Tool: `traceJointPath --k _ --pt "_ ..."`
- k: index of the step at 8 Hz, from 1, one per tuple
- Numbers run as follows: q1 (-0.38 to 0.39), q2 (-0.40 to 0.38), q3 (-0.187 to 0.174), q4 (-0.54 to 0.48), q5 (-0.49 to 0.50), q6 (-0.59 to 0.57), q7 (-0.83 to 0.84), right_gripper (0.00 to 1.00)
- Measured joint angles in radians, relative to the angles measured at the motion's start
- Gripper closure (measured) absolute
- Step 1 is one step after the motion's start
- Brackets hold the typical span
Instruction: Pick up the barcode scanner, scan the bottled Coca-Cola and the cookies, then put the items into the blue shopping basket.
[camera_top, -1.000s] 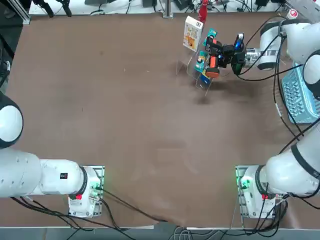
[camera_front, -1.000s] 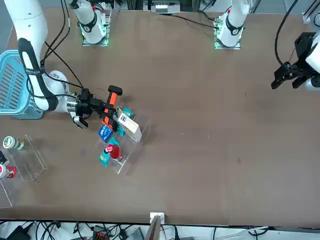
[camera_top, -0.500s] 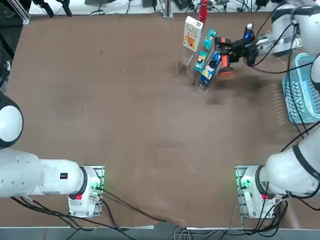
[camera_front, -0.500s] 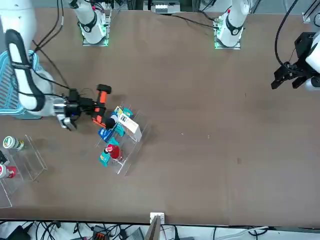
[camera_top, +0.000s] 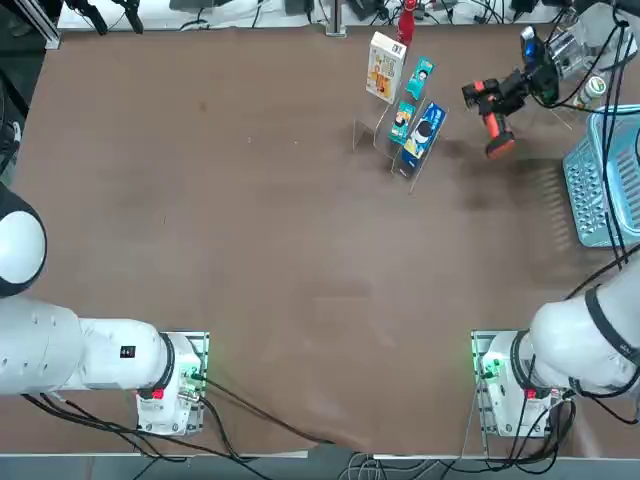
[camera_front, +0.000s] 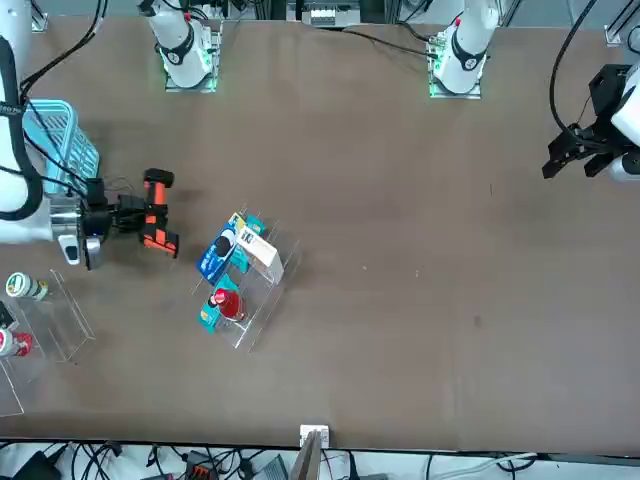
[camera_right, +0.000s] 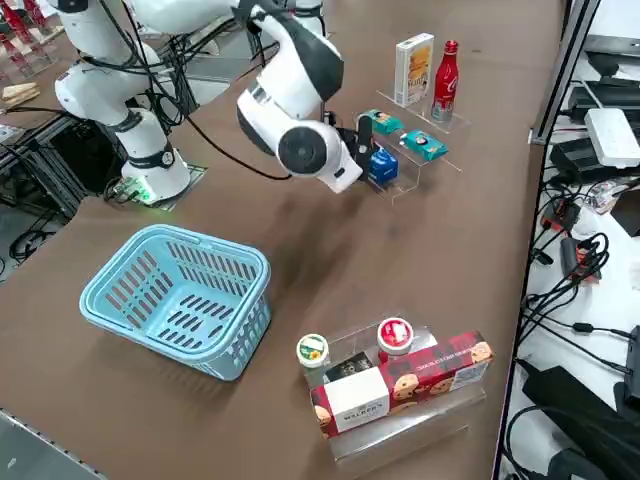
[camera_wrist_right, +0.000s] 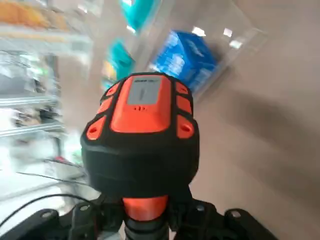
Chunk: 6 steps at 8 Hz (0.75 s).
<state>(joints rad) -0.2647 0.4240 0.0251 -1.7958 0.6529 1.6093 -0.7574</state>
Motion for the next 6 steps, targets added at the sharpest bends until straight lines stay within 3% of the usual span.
traceJointPath --k 2,4,5,6 --pt "0.03 -0.05 0.007 0.005 -0.237 0.048 0.15 0.57" --pt "0.09 -0.119 0.015 -0.014 -0.409 0.088 0.314 0.57" --pt "0.127 -0.176 0.016 -0.082 -0.481 0.171 0.393 0.57" --pt "0.166 -0.257 0.019 -0.213 -0.527 0.305 0.465 0.57"
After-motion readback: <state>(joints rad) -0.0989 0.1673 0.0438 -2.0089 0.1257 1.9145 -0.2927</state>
